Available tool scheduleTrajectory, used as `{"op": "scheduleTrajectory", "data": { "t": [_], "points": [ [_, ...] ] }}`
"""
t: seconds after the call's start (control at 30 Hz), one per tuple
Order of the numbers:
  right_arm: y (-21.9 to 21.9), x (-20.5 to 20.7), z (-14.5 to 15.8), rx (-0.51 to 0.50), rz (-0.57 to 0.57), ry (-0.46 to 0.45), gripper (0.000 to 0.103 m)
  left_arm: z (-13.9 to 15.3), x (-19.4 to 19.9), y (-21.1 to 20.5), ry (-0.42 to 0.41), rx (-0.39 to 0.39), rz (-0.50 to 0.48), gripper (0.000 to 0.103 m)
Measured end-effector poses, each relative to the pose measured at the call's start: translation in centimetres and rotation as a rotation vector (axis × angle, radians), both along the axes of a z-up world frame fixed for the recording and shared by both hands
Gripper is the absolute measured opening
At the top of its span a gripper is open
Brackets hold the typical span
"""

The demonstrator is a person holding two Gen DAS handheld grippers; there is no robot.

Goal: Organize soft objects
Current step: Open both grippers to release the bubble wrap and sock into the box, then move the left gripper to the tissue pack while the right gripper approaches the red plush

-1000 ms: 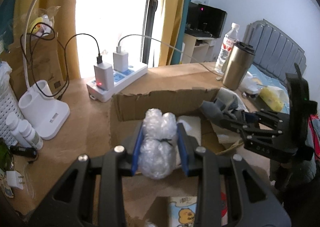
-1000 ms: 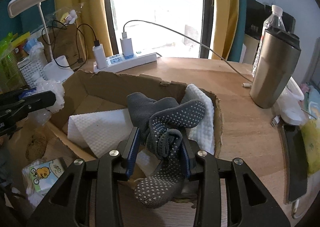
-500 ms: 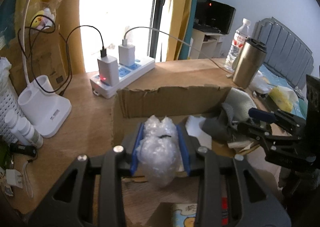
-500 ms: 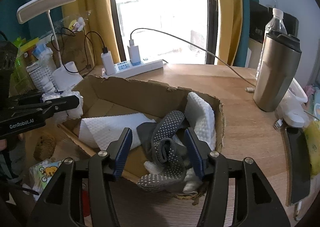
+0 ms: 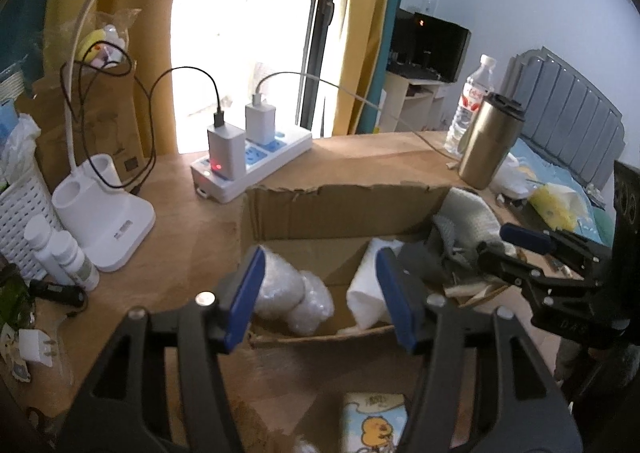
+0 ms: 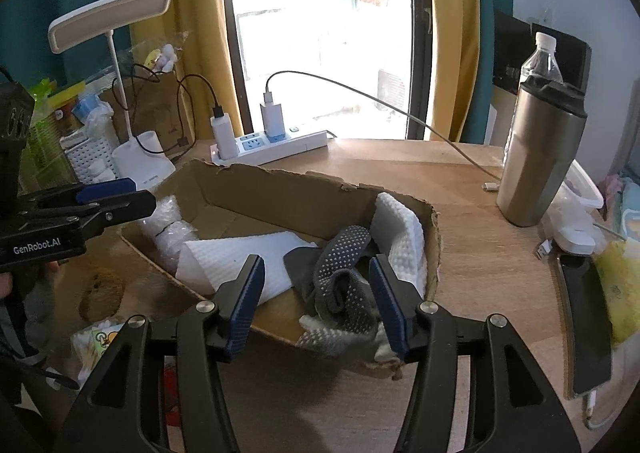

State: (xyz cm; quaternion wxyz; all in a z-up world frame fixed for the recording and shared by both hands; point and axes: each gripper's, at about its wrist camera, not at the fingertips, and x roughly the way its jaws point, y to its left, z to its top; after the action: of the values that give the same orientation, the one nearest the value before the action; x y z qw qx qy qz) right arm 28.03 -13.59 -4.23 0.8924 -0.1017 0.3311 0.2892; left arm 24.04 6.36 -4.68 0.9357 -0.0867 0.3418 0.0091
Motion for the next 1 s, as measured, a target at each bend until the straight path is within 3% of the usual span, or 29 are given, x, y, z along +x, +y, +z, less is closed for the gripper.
{"op": "scheduleTrajectory", "data": {
  "t": [0.83,1.0],
  "points": [
    [-0.2,-5.0,1.9,-0.008,-0.003,-0.049,0.059,1.5,-5.7,-0.4,-0.063,-0.017,-0.034,0.060],
    [0.0,-5.6,1.9,-0.009,-0.004,-0.048,0.064,1.4,-6.6,-0.4,-0.067,-0.026,-0.044,0.073]
  ]
}}
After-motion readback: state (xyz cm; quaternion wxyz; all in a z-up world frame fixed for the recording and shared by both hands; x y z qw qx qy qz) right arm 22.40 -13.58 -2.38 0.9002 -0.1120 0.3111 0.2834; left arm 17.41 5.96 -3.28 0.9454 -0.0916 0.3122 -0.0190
